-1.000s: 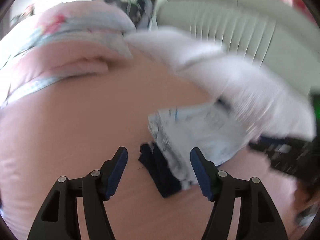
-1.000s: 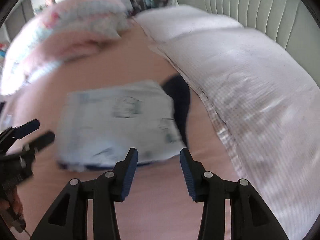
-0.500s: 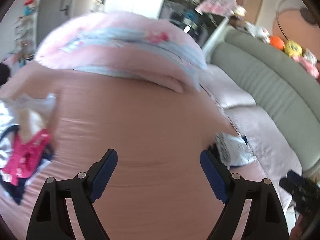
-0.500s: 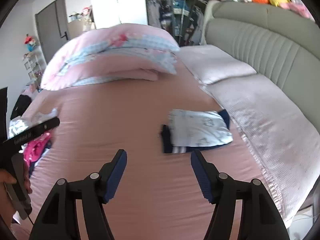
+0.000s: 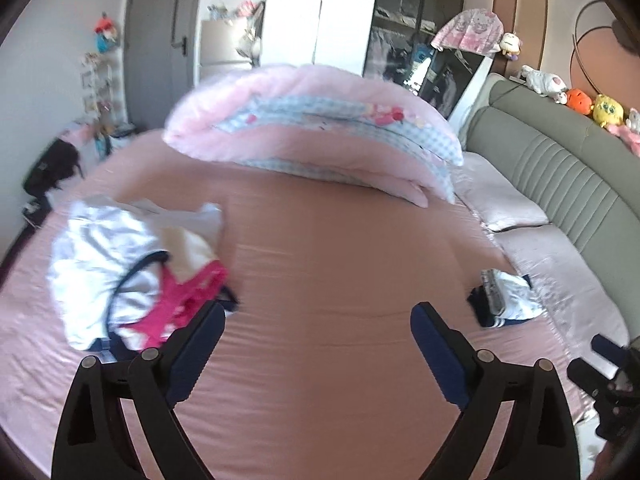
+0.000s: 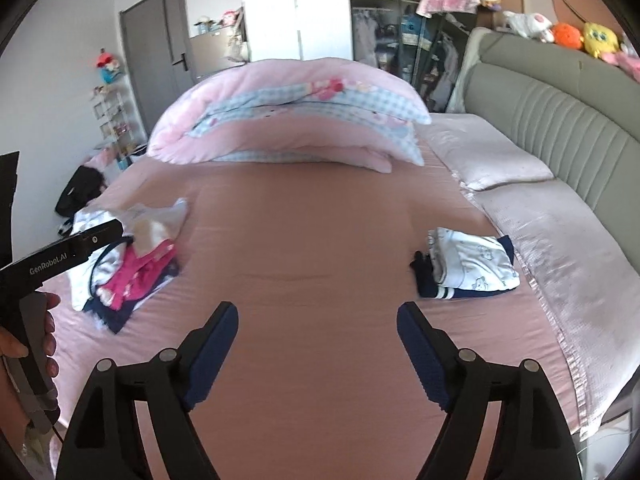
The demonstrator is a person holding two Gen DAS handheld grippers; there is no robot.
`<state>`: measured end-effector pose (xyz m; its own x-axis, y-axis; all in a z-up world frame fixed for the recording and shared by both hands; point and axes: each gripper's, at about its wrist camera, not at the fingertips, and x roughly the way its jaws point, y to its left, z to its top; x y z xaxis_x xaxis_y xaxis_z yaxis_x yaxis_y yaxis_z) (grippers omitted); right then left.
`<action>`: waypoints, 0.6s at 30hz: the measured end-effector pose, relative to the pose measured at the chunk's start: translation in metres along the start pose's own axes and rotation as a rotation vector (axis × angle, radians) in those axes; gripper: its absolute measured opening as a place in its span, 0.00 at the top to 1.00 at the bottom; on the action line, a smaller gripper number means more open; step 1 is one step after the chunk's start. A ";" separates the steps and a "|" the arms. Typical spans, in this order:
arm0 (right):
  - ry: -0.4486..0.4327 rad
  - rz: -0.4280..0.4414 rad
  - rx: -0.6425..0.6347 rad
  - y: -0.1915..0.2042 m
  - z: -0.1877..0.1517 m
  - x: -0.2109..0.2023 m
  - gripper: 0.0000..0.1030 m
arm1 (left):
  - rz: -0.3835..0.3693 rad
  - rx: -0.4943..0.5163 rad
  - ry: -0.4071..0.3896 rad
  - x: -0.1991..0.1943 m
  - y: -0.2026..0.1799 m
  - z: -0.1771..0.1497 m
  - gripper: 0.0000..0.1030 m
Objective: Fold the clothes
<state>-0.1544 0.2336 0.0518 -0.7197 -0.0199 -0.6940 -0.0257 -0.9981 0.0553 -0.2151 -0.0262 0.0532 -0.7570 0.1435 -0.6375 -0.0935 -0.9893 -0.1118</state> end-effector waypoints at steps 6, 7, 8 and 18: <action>-0.017 0.016 -0.018 0.020 -0.016 -0.042 0.17 | 0.078 -0.023 -0.084 -0.068 0.005 -0.033 0.08; -0.023 0.012 -0.019 0.023 -0.019 -0.049 0.16 | 0.087 -0.028 -0.101 -0.079 0.005 -0.039 0.08; -0.027 0.007 -0.019 0.025 -0.023 -0.056 0.13 | 0.086 -0.028 -0.105 -0.087 0.006 -0.045 0.08; -0.064 -0.064 -0.027 0.037 -0.071 -0.117 0.00 | 0.062 -0.033 -0.110 -0.155 0.001 -0.097 0.08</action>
<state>-0.0214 0.1948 0.0843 -0.7597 0.0472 -0.6485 -0.0555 -0.9984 -0.0078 -0.0351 -0.0475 0.0782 -0.8270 0.0770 -0.5568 -0.0245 -0.9946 -0.1012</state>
